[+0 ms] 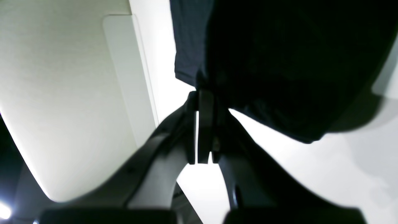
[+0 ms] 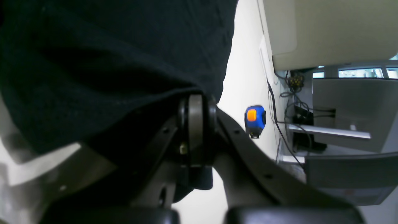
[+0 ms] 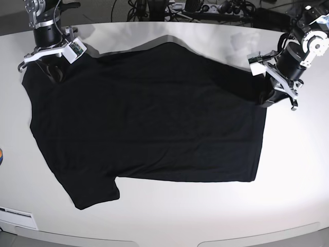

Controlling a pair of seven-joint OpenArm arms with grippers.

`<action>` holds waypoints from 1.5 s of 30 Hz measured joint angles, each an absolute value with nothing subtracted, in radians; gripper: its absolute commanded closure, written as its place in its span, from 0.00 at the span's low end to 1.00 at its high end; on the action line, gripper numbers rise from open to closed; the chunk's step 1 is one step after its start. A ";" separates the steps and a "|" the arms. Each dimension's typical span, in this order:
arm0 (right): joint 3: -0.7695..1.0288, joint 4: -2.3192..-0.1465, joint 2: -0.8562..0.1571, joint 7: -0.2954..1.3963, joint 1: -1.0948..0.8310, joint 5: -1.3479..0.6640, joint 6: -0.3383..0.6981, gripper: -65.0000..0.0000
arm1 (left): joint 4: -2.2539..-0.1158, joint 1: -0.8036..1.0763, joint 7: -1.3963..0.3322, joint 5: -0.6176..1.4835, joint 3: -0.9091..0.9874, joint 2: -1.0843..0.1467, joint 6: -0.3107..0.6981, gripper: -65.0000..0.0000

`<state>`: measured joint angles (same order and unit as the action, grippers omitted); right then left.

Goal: Fold the T-shirt properly
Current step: 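Lift the shoulder corners and drag the shirt toward the robot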

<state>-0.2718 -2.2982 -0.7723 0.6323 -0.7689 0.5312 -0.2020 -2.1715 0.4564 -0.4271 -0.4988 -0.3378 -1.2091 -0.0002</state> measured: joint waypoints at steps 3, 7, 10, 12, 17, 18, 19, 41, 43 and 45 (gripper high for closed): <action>-0.272 -2.298 -0.773 0.609 -0.722 0.474 -0.163 1.00 | -2.122 0.457 -0.418 -0.497 -0.338 -1.167 0.002 1.00; -0.272 -2.294 -0.770 0.602 -0.683 0.444 -0.152 1.00 | -2.049 0.457 -0.397 -0.509 -0.338 -1.118 -0.043 1.00; -0.272 -2.250 -0.770 0.598 -0.663 0.445 -0.154 1.00 | -2.008 0.456 -0.396 -0.513 -0.338 -1.081 -0.046 1.00; -0.272 -2.217 -0.768 0.599 -0.644 0.428 -0.168 1.00 | -1.995 0.445 -0.397 -0.512 -0.338 -1.050 -0.046 1.00; -0.274 -2.168 -0.768 0.599 -0.585 0.422 -0.167 1.00 | -1.977 0.388 -0.397 -0.512 -0.338 -0.996 -0.091 1.00; -0.274 -2.167 -0.767 0.599 -0.583 0.422 -0.168 1.00 | -1.967 0.382 -0.398 -0.512 -0.338 -0.991 -0.091 1.00; -0.274 -2.167 -0.767 0.598 -0.582 0.422 -0.168 1.00 | -1.962 0.380 -0.400 -0.512 -0.338 -0.984 -0.091 1.00; -0.273 -2.144 -0.762 0.588 -0.430 0.306 -0.347 0.56 | -1.961 0.259 -0.517 -0.368 -0.337 -0.916 -0.401 0.48; -0.273 -2.144 -0.762 0.599 -0.427 0.305 -0.358 0.74 | -1.961 0.255 -0.517 -0.363 -0.334 -0.908 -0.459 0.56; -0.274 -2.144 -0.762 0.607 -0.436 0.289 -0.356 1.00 | -1.961 0.261 -0.522 -0.335 -0.334 -0.897 -0.463 0.85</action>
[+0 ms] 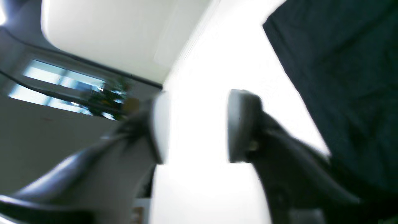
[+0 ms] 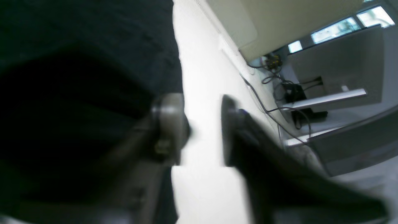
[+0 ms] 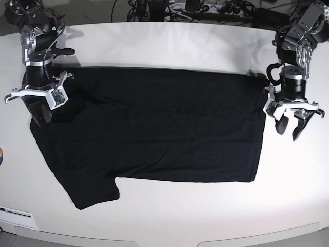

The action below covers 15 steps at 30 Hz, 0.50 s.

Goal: Fold the T-shirt properly
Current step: 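Lift the shoulder corners and drag the shirt toward the robot, then pull the shirt's shoulder edge taut and release both grippers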

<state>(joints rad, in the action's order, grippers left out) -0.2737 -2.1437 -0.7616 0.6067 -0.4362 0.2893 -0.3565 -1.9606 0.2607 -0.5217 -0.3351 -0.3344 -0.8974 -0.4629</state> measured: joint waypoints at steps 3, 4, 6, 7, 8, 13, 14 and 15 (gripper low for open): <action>-0.274 -2.144 -0.762 0.614 -0.432 0.287 -0.370 1.00 | -1.960 0.263 -0.517 -0.311 -0.336 -0.879 -0.467 1.00; -0.273 -2.144 -0.762 0.611 -0.430 0.278 -0.333 1.00 | -1.960 0.263 -0.517 -0.314 -0.336 -0.874 -0.457 1.00; -0.273 -2.143 -0.761 0.617 -0.432 0.209 -0.232 1.00 | -1.960 0.262 -0.516 -0.313 -0.335 -0.858 -0.388 1.00; -0.274 -2.143 -0.761 0.616 -0.435 0.167 -0.195 1.00 | -1.960 0.260 -0.505 -0.287 -0.335 -0.851 -0.342 1.00; -0.274 -2.143 -0.761 0.614 -0.435 0.138 -0.161 1.00 | -1.960 0.260 -0.490 -0.263 -0.336 -0.846 -0.300 1.00; -0.275 -2.098 -0.760 0.591 -0.432 0.092 -0.107 1.00 | -1.959 0.260 -0.436 -0.186 -0.336 -0.841 -0.119 1.00; -0.275 -2.073 -0.753 0.583 -0.431 0.093 -0.101 1.00 | -1.950 0.260 -0.421 -0.182 -0.336 -0.836 -0.103 1.00; -0.275 -2.041 -0.744 0.576 -0.428 0.091 -0.091 1.00 | -1.937 0.257 -0.406 -0.178 -0.336 -0.828 -0.085 1.00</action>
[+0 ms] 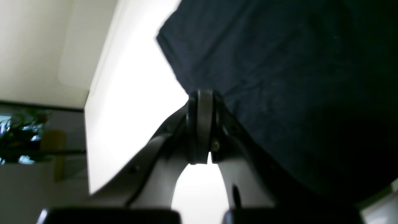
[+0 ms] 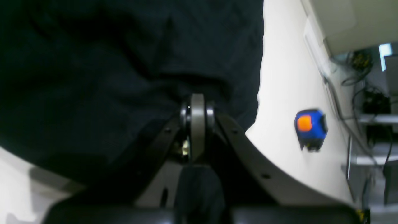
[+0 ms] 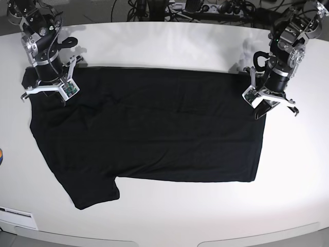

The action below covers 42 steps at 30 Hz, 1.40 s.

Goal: Fold the T-shirt properly
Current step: 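Pull the shirt's shoulder edge taut and release both grippers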

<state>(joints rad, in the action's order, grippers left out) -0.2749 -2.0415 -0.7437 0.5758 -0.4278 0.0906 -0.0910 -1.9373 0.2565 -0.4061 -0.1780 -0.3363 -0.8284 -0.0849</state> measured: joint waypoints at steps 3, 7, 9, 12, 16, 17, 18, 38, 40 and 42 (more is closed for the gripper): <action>-0.272 -1.944 -0.705 0.579 -0.408 0.017 -0.024 1.00 | -1.881 0.240 -0.385 -0.133 -0.336 -0.805 0.010 1.00; -0.272 -1.860 -0.672 0.599 -0.401 -0.006 0.046 1.00 | -1.833 0.242 -0.441 -0.128 -0.336 -0.789 0.136 1.00; -0.272 -1.864 -0.669 0.654 -0.396 -0.005 0.040 1.00 | -1.836 0.235 -0.491 -0.118 -0.336 -0.791 0.176 1.00; -0.271 -1.893 -0.670 0.714 -0.411 -0.004 0.021 1.00 | -1.852 0.260 -0.506 -0.116 -0.332 -0.818 0.188 1.00; -0.268 -1.969 -0.696 0.727 -0.520 0.012 -0.020 1.00 | -1.922 0.363 -0.545 -0.129 -0.328 -0.872 0.167 1.00; -0.269 -1.988 -0.704 0.728 -0.551 0.019 -0.031 1.00 | -1.941 0.389 -0.551 -0.135 -0.327 -0.883 0.160 1.00; -0.270 -2.006 -0.715 0.733 -0.576 0.019 -0.036 1.00 | -1.958 0.415 -0.554 -0.136 -0.327 -0.893 0.147 1.00; -0.270 -2.078 -0.759 0.742 -0.790 0.150 -0.075 1.00 | -2.040 0.627 -0.600 -0.220 -0.320 -0.934 0.097 1.00; -0.270 -2.080 -0.759 0.743 -0.790 0.149 -0.075 1.00 | -2.043 0.645 -0.612 -0.226 -0.319 -0.934 0.091 1.00; -0.270 -2.080 -0.759 0.743 -0.789 0.150 -0.069 1.00 | -2.043 0.660 -0.615 -0.237 -0.319 -0.934 0.089 1.00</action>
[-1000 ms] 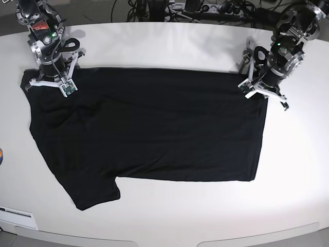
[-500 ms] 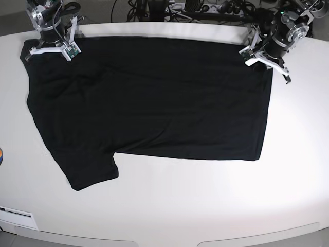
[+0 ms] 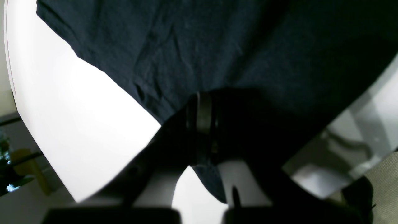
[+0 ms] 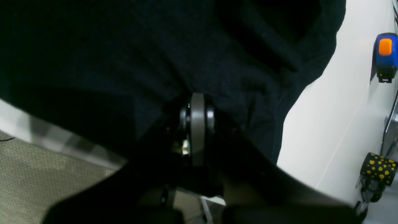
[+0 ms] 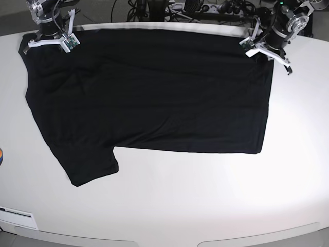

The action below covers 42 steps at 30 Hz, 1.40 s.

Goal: Fold the T-shirt properly
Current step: 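Pull the shirt's shoulder edge taut and release both grippers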

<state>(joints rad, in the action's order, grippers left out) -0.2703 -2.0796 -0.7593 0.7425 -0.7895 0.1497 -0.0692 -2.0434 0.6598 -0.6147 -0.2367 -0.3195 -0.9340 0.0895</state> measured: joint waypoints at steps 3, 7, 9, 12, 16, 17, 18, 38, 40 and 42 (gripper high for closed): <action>-0.270 -2.080 -0.760 0.743 -0.789 0.150 -0.063 1.00 | -2.048 0.672 -0.625 -0.242 -0.319 -0.934 0.097 1.00; -0.270 -2.081 -0.762 0.750 -0.790 0.150 -0.059 1.00 | -2.079 0.686 -0.694 -0.241 -0.319 -0.934 0.106 1.00; -0.269 -2.082 -0.762 0.752 -0.802 0.150 -0.060 1.00 | -2.109 0.707 -0.739 -0.240 -0.319 -0.935 0.113 1.00; -0.266 -2.083 -0.763 0.752 -0.818 0.151 -0.064 1.00 | -2.156 0.741 -0.772 -0.232 -0.319 -0.942 0.121 1.00; -0.266 -2.083 -0.763 0.756 -0.823 0.154 -0.067 1.00 | -2.173 0.739 -0.786 -0.218 -0.320 -0.943 0.136 1.00; -0.266 -2.083 -0.763 0.756 -0.823 0.154 -0.067 1.00 | -2.173 0.739 -0.785 -0.218 -0.320 -0.944 0.136 1.00; -0.266 -2.083 -0.763 0.756 -0.823 0.154 -0.071 1.00 | -2.172 0.739 -0.782 -0.226 -0.320 -0.945 0.137 1.00; -0.263 -2.088 -0.764 0.779 -0.820 0.105 -0.076 1.00 | -2.165 0.748 -0.677 -0.199 -0.117 -0.939 0.173 1.00; -0.263 -2.088 -0.761 0.788 -0.819 0.105 -0.076 1.00 | -2.165 0.749 -0.674 -0.199 -0.117 -0.939 0.173 1.00; -0.262 -2.089 -0.747 0.794 -0.819 0.109 -0.083 1.00 | -2.165 0.749 -0.667 -0.199 -0.117 -0.939 0.173 1.00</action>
